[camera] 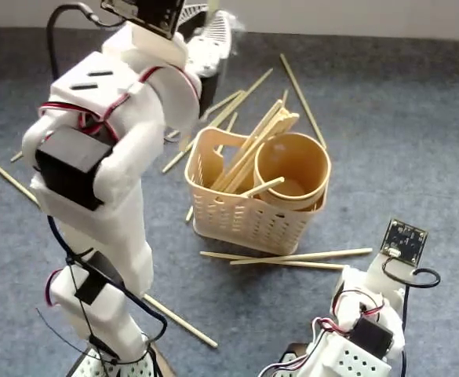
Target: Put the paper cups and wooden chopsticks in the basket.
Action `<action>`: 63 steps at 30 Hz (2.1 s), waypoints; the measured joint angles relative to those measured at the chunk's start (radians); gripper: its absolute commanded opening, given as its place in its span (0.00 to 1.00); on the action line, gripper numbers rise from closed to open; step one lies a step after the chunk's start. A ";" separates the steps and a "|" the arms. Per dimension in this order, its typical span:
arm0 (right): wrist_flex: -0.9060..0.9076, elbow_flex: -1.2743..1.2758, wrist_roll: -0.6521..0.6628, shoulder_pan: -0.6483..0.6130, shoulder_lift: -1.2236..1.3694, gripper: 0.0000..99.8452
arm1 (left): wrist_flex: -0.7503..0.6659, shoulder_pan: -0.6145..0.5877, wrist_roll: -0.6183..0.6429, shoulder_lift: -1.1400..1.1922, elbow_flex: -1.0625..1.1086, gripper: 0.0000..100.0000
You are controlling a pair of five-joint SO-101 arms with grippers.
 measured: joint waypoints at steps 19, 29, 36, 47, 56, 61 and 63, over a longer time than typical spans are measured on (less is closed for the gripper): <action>0.000 0.000 0.000 0.000 0.000 0.06 | -0.077 0.121 0.018 -0.002 0.236 0.13; 0.000 0.000 0.000 0.000 0.000 0.06 | -0.077 0.107 0.018 0.000 0.253 0.13; 0.000 0.000 0.000 0.000 0.000 0.06 | -0.029 -0.213 0.018 0.000 0.262 0.13; 0.000 0.000 0.000 0.000 0.000 0.06 | -0.012 -0.999 0.018 0.176 0.624 0.13; 0.000 0.000 0.000 0.000 0.000 0.06 | -0.189 -1.160 0.020 0.509 0.664 0.13; 0.000 0.000 0.000 0.000 0.000 0.06 | -0.235 -1.151 0.020 0.657 0.666 0.13; 0.000 0.000 0.000 0.000 0.000 0.06 | -0.236 -1.145 0.020 0.681 0.666 0.13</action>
